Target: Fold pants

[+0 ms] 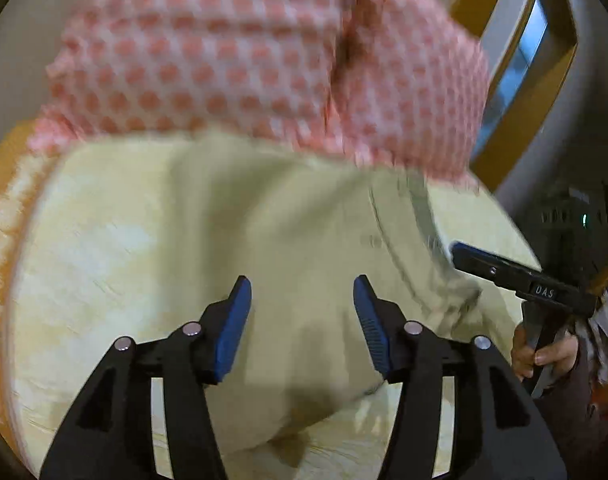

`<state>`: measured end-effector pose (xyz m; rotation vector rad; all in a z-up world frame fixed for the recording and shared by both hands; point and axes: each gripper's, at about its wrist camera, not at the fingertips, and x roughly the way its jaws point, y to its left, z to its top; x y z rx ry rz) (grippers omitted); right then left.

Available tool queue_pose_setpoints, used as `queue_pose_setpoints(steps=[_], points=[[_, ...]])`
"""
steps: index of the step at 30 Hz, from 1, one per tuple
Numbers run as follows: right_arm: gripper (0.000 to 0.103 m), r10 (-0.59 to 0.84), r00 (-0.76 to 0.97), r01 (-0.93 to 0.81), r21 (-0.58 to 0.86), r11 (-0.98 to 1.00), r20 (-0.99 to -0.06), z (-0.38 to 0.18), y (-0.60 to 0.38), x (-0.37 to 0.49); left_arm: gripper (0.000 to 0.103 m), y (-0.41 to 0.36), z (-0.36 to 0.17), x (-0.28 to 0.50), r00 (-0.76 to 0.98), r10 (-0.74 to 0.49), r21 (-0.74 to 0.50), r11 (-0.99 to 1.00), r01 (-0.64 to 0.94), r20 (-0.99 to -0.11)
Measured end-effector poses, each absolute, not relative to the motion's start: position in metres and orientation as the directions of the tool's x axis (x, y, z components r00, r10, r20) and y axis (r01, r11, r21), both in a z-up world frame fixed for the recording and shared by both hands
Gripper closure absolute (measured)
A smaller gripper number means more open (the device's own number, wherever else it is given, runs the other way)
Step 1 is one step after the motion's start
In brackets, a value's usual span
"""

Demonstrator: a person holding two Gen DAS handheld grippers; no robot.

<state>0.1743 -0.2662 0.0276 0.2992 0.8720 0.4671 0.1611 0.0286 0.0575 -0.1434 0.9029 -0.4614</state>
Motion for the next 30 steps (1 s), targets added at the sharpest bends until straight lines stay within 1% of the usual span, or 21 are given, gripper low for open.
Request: queue_pose_setpoints(steps=[1, 2, 3, 4, 5, 6, 7, 8, 9, 10, 11, 13, 15, 17, 19, 23, 26, 30], points=[[0.028, 0.495, 0.522, -0.249, 0.432, 0.867, -0.695, 0.019, -0.263, 0.180, 0.052, 0.023, 0.047, 0.166, 0.508, -0.423, -0.301, 0.903, 0.308, -0.750], [0.028, 0.487, 0.524, -0.245, 0.424, 0.872, -0.698, 0.016, -0.261, 0.182, 0.055, 0.019, 0.039, 0.171, 0.503, -0.398, -0.283, 0.914, 0.291, -0.768], [0.028, 0.449, 0.538, -0.226, 0.392, 0.892, -0.713, 0.020, -0.259, 0.179, 0.058, 0.018, 0.039, 0.169, 0.531, -0.371, -0.253, 0.925, 0.283, -0.762], [0.028, 0.377, 0.549, -0.180, 0.336, 0.925, -0.745, 0.026, -0.257, 0.173, 0.056, 0.018, 0.042, 0.162, 0.540, -0.366, -0.249, 0.928, 0.279, -0.758], [0.025, 0.346, 0.572, -0.166, 0.308, 0.937, -0.744, 0.033, -0.256, 0.163, 0.051, 0.020, 0.047, 0.155, 0.550, -0.363, -0.250, 0.929, 0.272, -0.752], [0.015, 0.341, 0.592, -0.173, 0.299, 0.939, -0.730, 0.037, -0.254, 0.151, 0.038, 0.023, 0.052, 0.144, 0.565, -0.361, -0.250, 0.931, 0.266, -0.742], [0.009, 0.339, 0.624, -0.190, 0.283, 0.940, -0.704, 0.042, -0.248, 0.131, 0.025, 0.028, 0.058, 0.128, 0.594, -0.357, -0.245, 0.933, 0.263, -0.721], [0.001, 0.321, 0.649, -0.198, 0.255, 0.947, -0.690, 0.044, -0.243, 0.114, 0.019, 0.032, 0.063, 0.109, 0.623, -0.343, -0.227, 0.939, 0.260, -0.703], [0.001, 0.291, 0.668, -0.196, 0.216, 0.957, -0.685, 0.042, -0.236, 0.099, 0.009, 0.036, 0.064, 0.092, 0.645, -0.313, -0.197, 0.949, 0.247, -0.697], [0.001, 0.267, 0.681, -0.191, 0.186, 0.964, -0.682, 0.039, -0.230, 0.091, 0.002, 0.039, 0.063, 0.079, 0.666, -0.277, -0.167, 0.960, 0.225, -0.693], [0.001, 0.233, 0.700, -0.186, 0.142, 0.972, -0.675, 0.035, -0.222, 0.075, 0.002, 0.041, 0.062, 0.065, 0.685, -0.237, -0.136, 0.970, 0.199, -0.689], [0.001, 0.195, 0.713, -0.176, 0.098, 0.980, -0.673, 0.023, -0.210, 0.060, 0.002, 0.046, 0.054, 0.041, 0.701, -0.178, -0.088, 0.983, 0.162, -0.691], [0.001, 0.170, 0.713, -0.148, 0.091, 0.985, -0.680, 0.010, -0.204, 0.054, 0.002, 0.049, 0.043, 0.027, 0.695, -0.151, -0.080, 0.988, 0.134, -0.703], [0.001, 0.163, 0.714, -0.123, 0.108, 0.987, -0.681, 0.002, -0.201, 0.052, 0.002, 0.052, 0.035, 0.023, 0.686, -0.157, -0.096, 0.987, 0.127, -0.710], [0.001, 0.123, 0.715, -0.083, 0.091, 0.992, -0.689, -0.002, -0.200, 0.049, 0.002, 0.052, 0.026, 0.021, 0.678, -0.152, -0.098, 0.988, 0.118, -0.719], [0.001, 0.069, 0.725, -0.059, 0.039, 0.998, -0.686, -0.008, -0.194, 0.043, 0.002, 0.041, 0.020, 0.016, 0.695, -0.105, -0.034, 0.993, 0.115, -0.711], [0.001, 0.075, 0.735, -0.068, 0.037, 0.997, -0.674, -0.009, -0.193, 0.038, 0.002, 0.032, 0.016, 0.013, 0.706, -0.064, 0.023, 0.993, 0.114, -0.705], [0.001, 0.082, 0.758, -0.074, 0.040, 0.996, -0.647, -0.012, -0.196, 0.034, 0.002, 0.034, 0.015, 0.010, 0.728, -0.068, 0.016, 0.994, 0.108, -0.682]])
